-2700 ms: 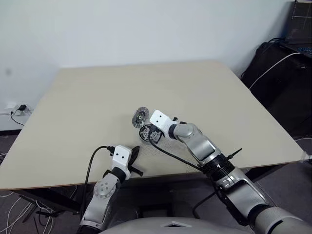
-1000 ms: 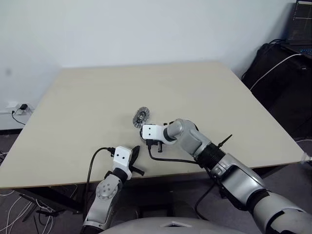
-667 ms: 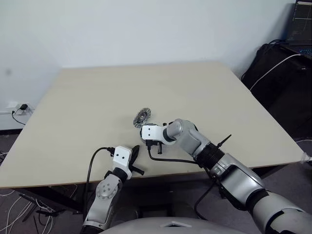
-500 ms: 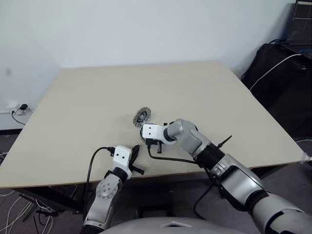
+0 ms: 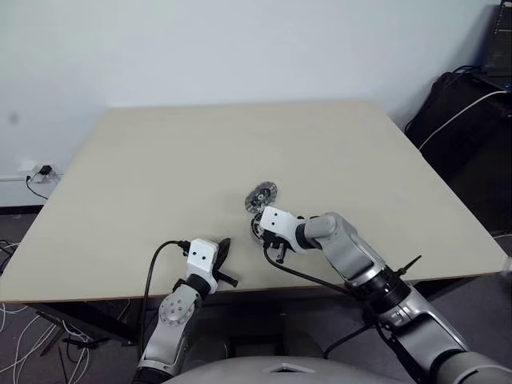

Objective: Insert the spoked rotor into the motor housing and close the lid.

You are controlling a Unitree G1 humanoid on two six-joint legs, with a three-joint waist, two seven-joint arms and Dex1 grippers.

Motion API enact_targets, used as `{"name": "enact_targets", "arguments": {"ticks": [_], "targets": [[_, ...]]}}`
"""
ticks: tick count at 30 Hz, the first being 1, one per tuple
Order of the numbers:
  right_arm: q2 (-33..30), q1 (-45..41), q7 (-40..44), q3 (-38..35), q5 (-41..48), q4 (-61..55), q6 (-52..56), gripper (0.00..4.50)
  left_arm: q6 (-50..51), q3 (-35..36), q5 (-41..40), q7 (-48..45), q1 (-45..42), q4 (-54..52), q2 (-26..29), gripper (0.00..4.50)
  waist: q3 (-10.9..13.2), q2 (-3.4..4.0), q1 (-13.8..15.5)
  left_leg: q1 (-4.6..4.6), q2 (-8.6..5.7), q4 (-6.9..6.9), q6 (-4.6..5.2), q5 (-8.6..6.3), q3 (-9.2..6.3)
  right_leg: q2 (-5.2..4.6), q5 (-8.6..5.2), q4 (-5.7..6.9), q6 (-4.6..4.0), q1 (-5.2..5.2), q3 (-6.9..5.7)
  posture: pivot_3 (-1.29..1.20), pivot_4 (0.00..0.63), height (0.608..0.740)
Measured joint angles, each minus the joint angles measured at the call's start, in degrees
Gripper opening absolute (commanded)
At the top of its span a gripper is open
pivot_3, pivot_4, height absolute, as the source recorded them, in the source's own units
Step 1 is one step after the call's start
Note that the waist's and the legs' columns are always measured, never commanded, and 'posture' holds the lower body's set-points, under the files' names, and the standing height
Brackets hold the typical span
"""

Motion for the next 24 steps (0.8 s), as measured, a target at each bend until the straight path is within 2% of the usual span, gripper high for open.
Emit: {"name": "enact_targets", "arguments": {"ticks": [5,8,17,21,24], "targets": [[-2.20,5.70,-2.24,-1.65,1.92,-9.48,6.87,0.01,0.00,-0.14,-0.02,-0.12,0.08,0.15,-0.01,0.00,0.05,-0.08,0.44,0.01,-0.01,0.05,0.01,-0.01,-0.05,-0.05,-0.03,-0.02,0.04,0.00,-0.02,0.00,0.000,0.740],[-0.79,7.95,-5.12,-2.55,2.89,-13.12,11.27,0.01,0.02,-0.29,-0.02,-0.41,0.09,0.20,0.00,0.00,0.08,-0.13,0.43,0.01,-0.01,0.06,0.01,0.00,-0.04,-0.05,-0.05,0.00,0.09,0.01,-0.01,0.00,0.000,0.740],[16.95,8.76,-20.69,-7.74,5.23,-12.10,24.18,0.01,0.15,-0.55,-0.01,-1.26,0.06,0.23,-0.04,0.00,0.10,-0.17,0.18,0.07,-0.01,0.05,-0.07,-0.01,-0.06,-0.02,-0.04,0.04,0.08,0.00,-0.01,0.00,0.000,0.740],[17.83,7.23,-22.67,-8.70,7.32,-11.41,26.23,0.01,0.23,-0.53,-0.01,-1.25,0.06,0.23,0.01,0.00,0.10,-0.17,-0.17,0.11,-0.02,0.06,-0.10,-0.01,-0.03,-0.02,-0.02,0.05,0.11,0.02,-0.12,0.00,0.000,0.740],[13.67,6.38,-21.22,-6.32,9.14,-11.38,24.68,0.01,0.24,-0.48,-0.02,-1.21,0.08,0.22,0.01,0.00,0.10,-0.16,-0.42,0.11,-0.02,0.05,-0.06,0.01,-0.03,-0.02,-0.02,0.04,0.11,0.03,-0.15,0.00,0.000,0.740]]}}
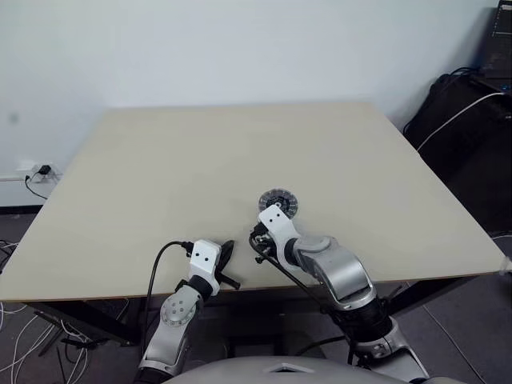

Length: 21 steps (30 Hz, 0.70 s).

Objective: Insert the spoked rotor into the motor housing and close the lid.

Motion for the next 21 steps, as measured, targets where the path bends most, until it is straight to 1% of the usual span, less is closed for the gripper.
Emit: {"name": "enact_targets", "arguments": {"ticks": [2,3,6,8,11,13,15,17,21], "targets": [[-3.07,-0.82,1.74,1.81,1.44,-0.03,-1.43,0.72,0.02,0.19,-0.01,0.05,0.06,0.00,0.01,0.00,0.00,0.00,-0.06,-0.01,0.00,-0.01,0.02,0.01,0.00,0.00,0.00,-0.01,0.00,0.00,-0.01,0.00,0.000,0.740],[-3.66,-1.10,2.06,1.96,2.01,-0.05,-2.04,0.99,0.02,0.21,-0.01,0.07,0.06,0.00,0.00,0.00,0.00,-0.01,-0.12,0.00,0.01,-0.01,0.02,0.01,-0.01,0.01,-0.01,-0.01,-0.01,0.00,-0.01,0.00,0.000,0.740],[-3.96,-1.71,1.87,2.88,3.30,-0.08,-3.20,1.90,0.02,0.18,-0.01,0.09,0.08,0.00,-0.16,0.00,0.00,-0.01,-0.15,-0.01,0.03,-0.01,0.01,0.01,-0.03,0.01,-0.01,-0.01,-0.01,0.00,0.00,0.00,0.000,0.740],[-3.25,-1.98,1.42,3.28,4.01,-0.07,-4.09,2.59,0.02,0.22,-0.01,0.11,0.08,0.00,-0.21,0.00,0.00,-0.01,-0.14,-0.01,0.02,-0.01,0.02,0.01,-0.03,0.00,-0.01,-0.01,-0.01,0.01,0.00,0.00,0.000,0.740],[-2.77,-2.18,1.33,3.66,5.21,-0.21,-7.75,2.59,0.02,0.22,0.00,0.13,0.09,0.00,-0.40,0.00,0.00,-0.02,-0.11,0.00,0.01,0.00,0.02,0.01,-0.03,0.00,-0.01,-0.02,0.00,0.03,-0.01,0.00,0.000,0.740],[-3.78,-2.23,2.07,3.74,5.94,-1.13,-11.45,2.59,0.02,0.23,0.00,0.16,0.10,0.00,-0.49,0.00,0.01,-0.03,-0.03,0.00,0.00,0.00,0.03,0.00,-0.03,-0.02,-0.01,-0.04,0.01,0.05,-0.04,0.00,0.000,0.740],[-7.59,-2.30,4.07,4.60,5.77,-1.97,-18.82,2.59,0.02,0.28,0.00,0.22,0.14,0.00,-0.51,0.00,0.02,-0.05,0.05,0.00,-0.04,0.02,0.06,-0.01,-0.04,-0.05,-0.02,-0.07,0.05,0.08,-0.07,0.00,0.000,0.740],[-13.96,-3.17,7.65,6.49,4.83,-2.20,-25.88,2.59,0.02,0.39,0.00,0.27,0.16,0.00,-0.51,0.00,0.03,-0.07,0.05,0.00,-0.08,0.04,0.11,-0.01,-0.03,-0.09,-0.03,-0.10,0.09,0.11,-0.09,0.00,0.000,0.740],[-24.12,-5.15,14.99,9.94,1.46,-1.83,-35.12,2.59,0.02,0.60,0.00,0.29,0.27,0.00,-0.57,0.00,0.11,-0.18,0.00,0.00,-0.05,0.03,0.12,0.00,-0.03,-0.08,-0.04,-0.10,0.09,0.10,-0.09,0.00,0.000,0.740]]}}
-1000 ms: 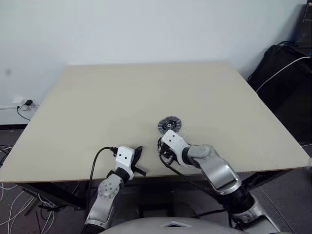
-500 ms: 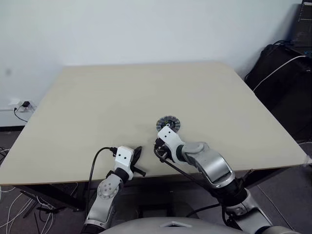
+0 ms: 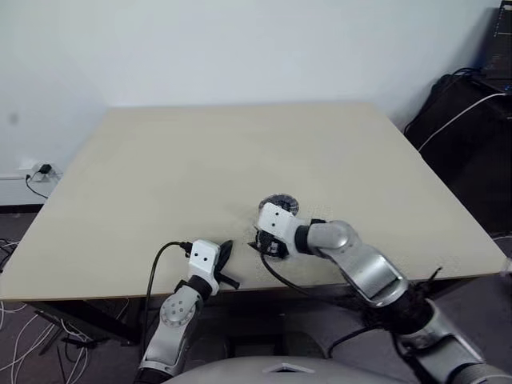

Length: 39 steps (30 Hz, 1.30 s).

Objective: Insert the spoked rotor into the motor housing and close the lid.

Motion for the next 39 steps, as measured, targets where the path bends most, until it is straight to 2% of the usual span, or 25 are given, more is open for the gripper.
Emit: {"name": "enact_targets", "arguments": {"ticks": [4,10,18,39], "targets": [[-5.83,-3.18,5.43,3.29,-4.77,1.92,-4.84,2.59,-0.01,-0.03,0.01,-0.01,0.07,0.00,-0.09,0.00,0.05,-0.08,0.14,0.00,0.03,0.01,0.00,0.00,0.00,-0.01,0.00,0.01,0.00,0.02,0.00,0.00,0.000,0.740],[-9.62,-4.82,11.35,7.56,-11.51,5.48,-10.06,2.59,-0.02,0.01,0.02,0.08,0.19,0.00,-0.13,0.00,0.08,-0.15,0.90,-0.02,0.02,0.01,0.02,-0.01,0.00,-0.03,0.00,-0.04,-0.01,0.02,0.00,0.00,0.000,0.740],[-9.80,-4.81,16.95,8.45,-15.71,8.33,-14.11,2.59,-0.03,0.04,0.01,0.57,0.42,0.00,-0.55,0.00,0.08,-0.15,1.37,-0.02,0.02,0.04,0.01,-0.01,0.00,-0.04,0.00,-0.02,-0.01,0.02,0.00,0.00,0.000,0.740],[-7.19,-3.98,17.99,7.27,-18.38,11.33,-15.62,2.59,-0.03,0.04,0.01,0.55,0.45,0.00,-0.46,0.00,0.06,-0.17,1.57,0.00,0.01,0.08,0.01,-0.01,0.00,-0.04,0.01,0.02,-0.02,0.05,0.01,0.00,0.000,0.740]]}}
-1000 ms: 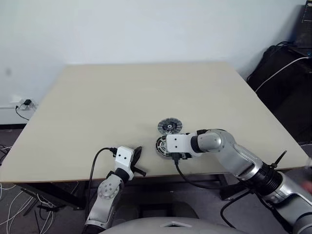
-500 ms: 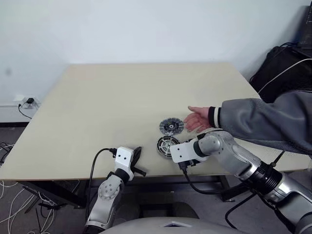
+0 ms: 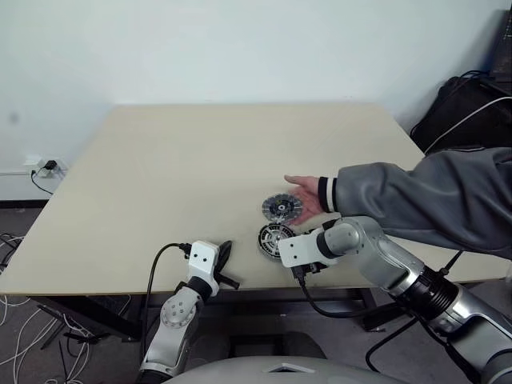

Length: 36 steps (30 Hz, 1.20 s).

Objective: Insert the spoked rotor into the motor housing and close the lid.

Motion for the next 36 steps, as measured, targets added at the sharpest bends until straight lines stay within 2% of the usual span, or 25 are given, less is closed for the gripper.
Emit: {"name": "enact_targets", "arguments": {"ticks": [10,36], "targets": [[2.08,0.01,0.05,-0.42,-1.53,1.63,-0.66,2.59,0.01,-0.01,0.01,-0.12,0.03,0.00,0.01,0.00,-0.04,-0.06,-0.01,0.06,0.00,0.02,0.00,0.00,0.00,0.01,0.00,0.03,0.00,0.05,-0.01,0.00,0.000,0.740],[2.51,-0.09,0.10,-1.09,-1.83,2.15,-1.78,2.59,0.04,0.03,0.00,-0.12,-0.07,0.00,-0.01,0.00,-0.05,-0.06,0.20,0.05,-0.02,0.02,0.00,0.00,0.00,-0.01,0.00,0.01,-0.01,0.06,-0.01,0.00,0.000,0.740]]}}
